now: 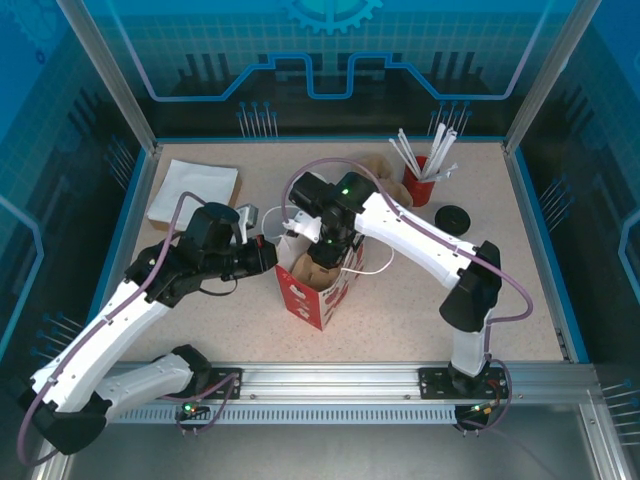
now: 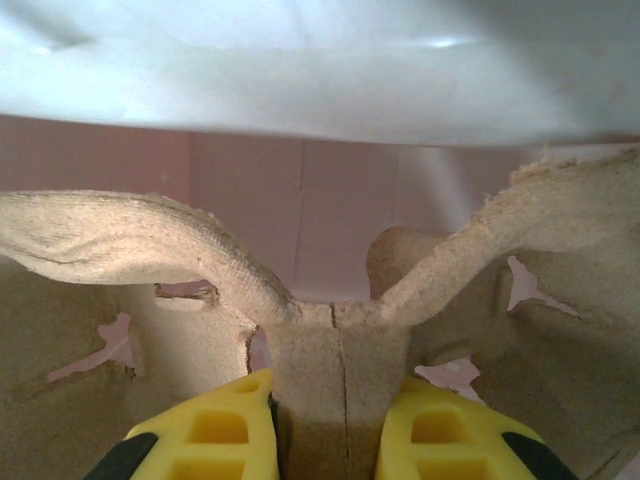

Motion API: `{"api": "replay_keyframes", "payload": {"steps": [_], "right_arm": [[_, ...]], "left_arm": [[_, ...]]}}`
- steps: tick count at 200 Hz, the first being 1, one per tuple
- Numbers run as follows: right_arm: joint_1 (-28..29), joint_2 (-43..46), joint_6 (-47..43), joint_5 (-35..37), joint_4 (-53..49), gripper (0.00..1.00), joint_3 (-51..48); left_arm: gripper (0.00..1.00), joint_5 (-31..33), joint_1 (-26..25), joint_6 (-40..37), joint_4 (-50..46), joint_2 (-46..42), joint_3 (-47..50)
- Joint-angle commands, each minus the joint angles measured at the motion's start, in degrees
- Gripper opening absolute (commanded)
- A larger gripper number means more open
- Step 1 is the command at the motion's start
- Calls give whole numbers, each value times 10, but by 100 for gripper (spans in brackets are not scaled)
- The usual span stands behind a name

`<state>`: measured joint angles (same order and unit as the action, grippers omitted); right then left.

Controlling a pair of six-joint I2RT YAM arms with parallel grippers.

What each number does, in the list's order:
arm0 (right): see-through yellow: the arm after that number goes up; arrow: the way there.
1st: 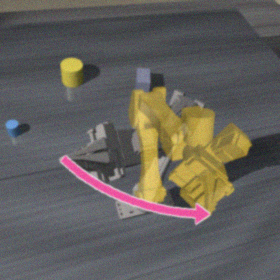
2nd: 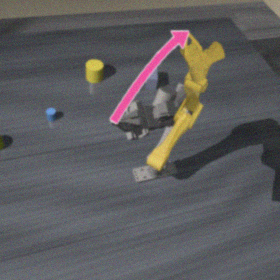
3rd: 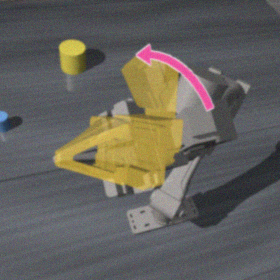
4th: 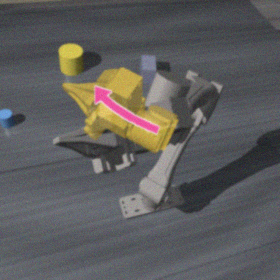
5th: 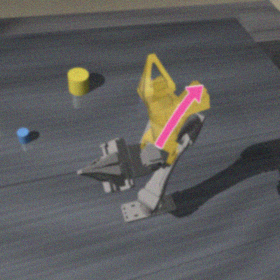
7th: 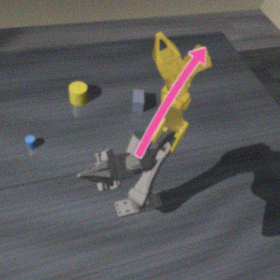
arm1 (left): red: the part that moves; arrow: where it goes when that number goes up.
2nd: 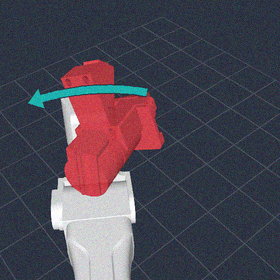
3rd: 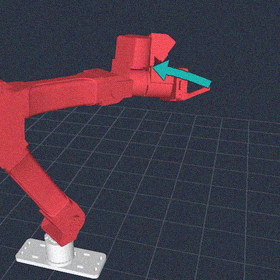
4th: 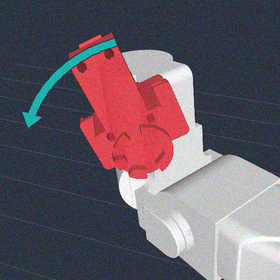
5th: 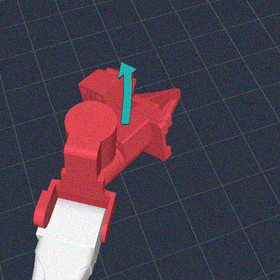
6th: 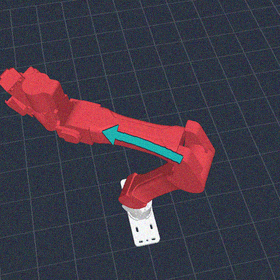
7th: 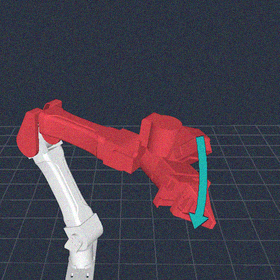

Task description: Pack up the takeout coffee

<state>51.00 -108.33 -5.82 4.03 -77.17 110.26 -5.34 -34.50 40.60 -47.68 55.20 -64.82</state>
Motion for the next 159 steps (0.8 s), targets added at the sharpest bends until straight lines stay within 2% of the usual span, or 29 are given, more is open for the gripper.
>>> {"api": "replay_keyframes", "payload": {"steps": [1, 50, 159], "right_arm": [[6, -16, 10, -9, -24, 19, 11], [3, -1, 6, -7, -5, 19, -19], [-9, -41, 12, 5, -6, 20, -19]], "left_arm": [[7, 19, -7, 4, 6, 3, -19], [6, 48, -8, 16, -1, -11, -17], [7, 28, -25, 22, 17, -5, -18]]}}
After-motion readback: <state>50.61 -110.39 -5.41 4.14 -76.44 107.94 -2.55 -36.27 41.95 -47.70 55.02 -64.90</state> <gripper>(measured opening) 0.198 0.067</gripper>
